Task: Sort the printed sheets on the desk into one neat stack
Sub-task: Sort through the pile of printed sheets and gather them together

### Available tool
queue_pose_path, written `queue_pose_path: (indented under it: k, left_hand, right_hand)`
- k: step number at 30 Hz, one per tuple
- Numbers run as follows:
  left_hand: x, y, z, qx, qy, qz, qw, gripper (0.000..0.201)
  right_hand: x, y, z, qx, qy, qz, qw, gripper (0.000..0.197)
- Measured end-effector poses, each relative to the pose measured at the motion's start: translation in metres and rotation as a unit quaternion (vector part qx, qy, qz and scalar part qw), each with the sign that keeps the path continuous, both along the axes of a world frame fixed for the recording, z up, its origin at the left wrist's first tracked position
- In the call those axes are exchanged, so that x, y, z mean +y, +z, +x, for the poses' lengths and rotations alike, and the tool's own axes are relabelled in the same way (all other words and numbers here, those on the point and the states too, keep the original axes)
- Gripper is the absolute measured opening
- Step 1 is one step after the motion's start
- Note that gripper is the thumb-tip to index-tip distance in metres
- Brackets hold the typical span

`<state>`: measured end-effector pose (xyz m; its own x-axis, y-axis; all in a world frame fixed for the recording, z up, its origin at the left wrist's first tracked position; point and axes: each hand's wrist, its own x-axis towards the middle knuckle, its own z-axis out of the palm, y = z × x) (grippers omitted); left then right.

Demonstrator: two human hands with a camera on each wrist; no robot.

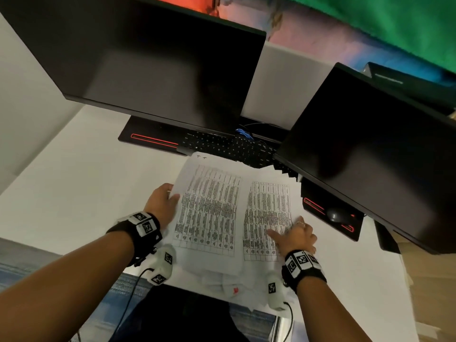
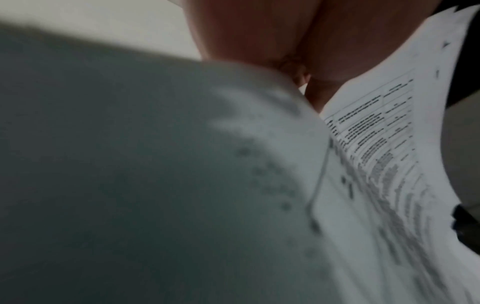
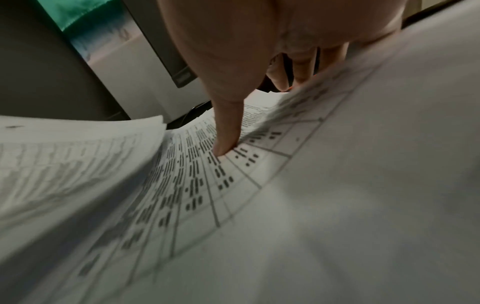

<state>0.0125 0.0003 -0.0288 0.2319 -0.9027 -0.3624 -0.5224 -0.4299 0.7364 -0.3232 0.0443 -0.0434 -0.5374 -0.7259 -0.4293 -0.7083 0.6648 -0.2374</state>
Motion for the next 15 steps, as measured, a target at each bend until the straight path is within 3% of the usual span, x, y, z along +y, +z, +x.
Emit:
queue_pose_path:
  k: [4,6,10,12,15]
  left_hand:
    - [-0.005,0.003,0.029,0.035,0.009,-0.006,0.999,0.015]
    - [-0.006,0.000,0.041,0.051,0.014,0.000,0.999,0.021]
    - [-0.003,-0.009,0.047,0.067,0.041,0.018,0.997,0.030]
    - [0.000,-0.016,0.047,0.063,0.037,0.037,0.997,0.028]
    - [0.002,-0.024,0.039,0.042,0.031,0.059,0.997,0.024]
  right_hand:
    - [-0.014,0.012,-0.004,-0.084,-0.043,-0.013,0.995,0.115]
    - [-0.020,0.017,-0.007,-0.103,-0.071,-0.030,0.992,0.096]
    - [-0.020,0.031,-0.012,-0.110,-0.046,-0.114,0.986,0.030]
    - [-0.017,0.046,-0.008,-0.097,-0.005,-0.141,0.985,0.018]
    - [-0.013,0.077,0.000,-0.055,0.062,-0.174,0.981,0.017]
